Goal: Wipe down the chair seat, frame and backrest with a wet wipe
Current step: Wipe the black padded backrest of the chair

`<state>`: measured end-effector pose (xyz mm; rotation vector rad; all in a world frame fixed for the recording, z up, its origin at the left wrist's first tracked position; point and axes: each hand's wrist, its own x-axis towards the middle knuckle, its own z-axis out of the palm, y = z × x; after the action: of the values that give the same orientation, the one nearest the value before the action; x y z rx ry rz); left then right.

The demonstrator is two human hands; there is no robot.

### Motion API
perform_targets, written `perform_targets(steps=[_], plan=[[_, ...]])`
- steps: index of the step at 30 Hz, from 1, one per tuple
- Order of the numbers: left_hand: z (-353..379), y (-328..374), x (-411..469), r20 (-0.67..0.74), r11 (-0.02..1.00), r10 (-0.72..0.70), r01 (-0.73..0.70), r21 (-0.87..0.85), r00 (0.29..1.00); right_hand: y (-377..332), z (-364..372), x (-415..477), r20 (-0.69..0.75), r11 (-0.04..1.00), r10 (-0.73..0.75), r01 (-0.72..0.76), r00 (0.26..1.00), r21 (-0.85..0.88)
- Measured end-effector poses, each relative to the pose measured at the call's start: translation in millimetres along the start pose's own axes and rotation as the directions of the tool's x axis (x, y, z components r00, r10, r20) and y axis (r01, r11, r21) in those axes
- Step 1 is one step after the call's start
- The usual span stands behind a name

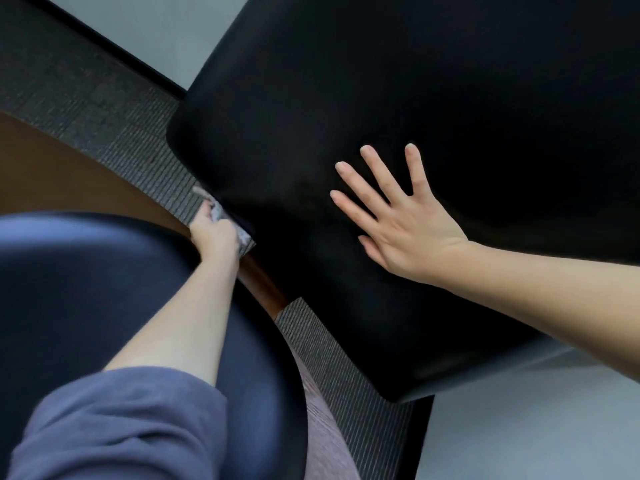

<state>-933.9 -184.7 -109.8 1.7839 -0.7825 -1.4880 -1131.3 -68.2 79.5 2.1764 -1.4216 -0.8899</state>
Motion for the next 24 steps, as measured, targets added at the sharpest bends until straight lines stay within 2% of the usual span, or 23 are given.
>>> perform_targets(steps=[4,9,13,18,24], plan=[[7,-21,-27,0.033,0.996,-0.069,0.071,-0.049,0.997,0,0,0,-0.006,1.000,0.002,-0.002,1.000,0.012],[10,-58,-72,0.088,0.987,-0.129,0.120,0.107,0.988,-1,1,-1,-0.024,1.000,0.000,-0.001,1.000,-0.015],[16,-111,-134,0.188,0.967,-0.216,0.184,0.175,0.958,-2,1,-3,-0.044,1.000,0.004,-0.005,0.999,-0.023],[18,-139,-223,0.235,0.925,-0.380,0.360,0.126,0.894,1,1,-3,-0.077,1.000,0.007,-0.007,0.997,0.000],[13,-147,-279,0.296,0.907,-0.421,0.392,0.155,0.857,1,2,-5,-0.104,1.000,-0.002,0.004,0.995,0.021]])
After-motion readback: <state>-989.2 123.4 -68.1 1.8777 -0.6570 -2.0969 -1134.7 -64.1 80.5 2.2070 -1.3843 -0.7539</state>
